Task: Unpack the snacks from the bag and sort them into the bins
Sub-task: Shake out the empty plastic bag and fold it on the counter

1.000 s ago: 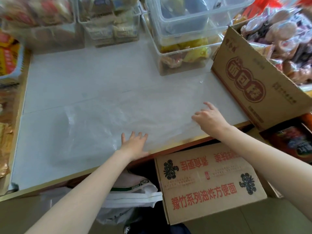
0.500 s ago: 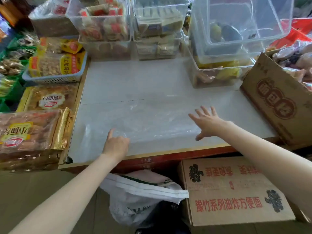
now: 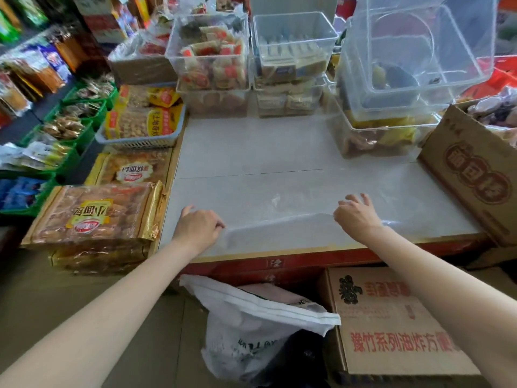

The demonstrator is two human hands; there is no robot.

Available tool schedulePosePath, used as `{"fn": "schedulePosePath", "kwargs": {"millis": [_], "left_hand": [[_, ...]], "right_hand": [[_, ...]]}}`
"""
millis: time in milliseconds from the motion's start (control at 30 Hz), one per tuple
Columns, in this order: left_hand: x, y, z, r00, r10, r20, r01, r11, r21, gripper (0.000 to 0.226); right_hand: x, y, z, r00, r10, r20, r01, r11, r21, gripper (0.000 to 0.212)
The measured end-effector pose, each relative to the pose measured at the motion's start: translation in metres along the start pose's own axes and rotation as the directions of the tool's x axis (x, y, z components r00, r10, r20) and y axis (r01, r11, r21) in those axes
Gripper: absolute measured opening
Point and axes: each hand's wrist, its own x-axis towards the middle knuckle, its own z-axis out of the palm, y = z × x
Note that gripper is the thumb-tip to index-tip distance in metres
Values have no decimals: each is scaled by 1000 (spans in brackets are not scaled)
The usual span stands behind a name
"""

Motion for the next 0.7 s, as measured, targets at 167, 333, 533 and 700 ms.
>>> {"fn": "schedulePosePath", "kwargs": {"millis": [167, 333, 533, 700], "left_hand": [[6, 19, -23, 987, 151, 56, -149, 988, -43, 31], [3, 24, 12, 956, 79, 281, -86, 996, 13, 43], [-17, -2, 53, 920, 58, 388, -71, 997, 21, 59], [-22, -17, 62, 917, 102, 386, -131, 990, 50, 98]], "right_hand": [[-19, -57, -10, 954, -286, -94, 297, 945, 138, 71], [-18, -115, 28, 921, -364, 140, 349, 929, 120, 105], [-8, -142, 78, 917, -390, 88, 389, 921, 27, 96], [-2, -160, 74, 918, -384, -100, 397, 883, 250, 48]]}}
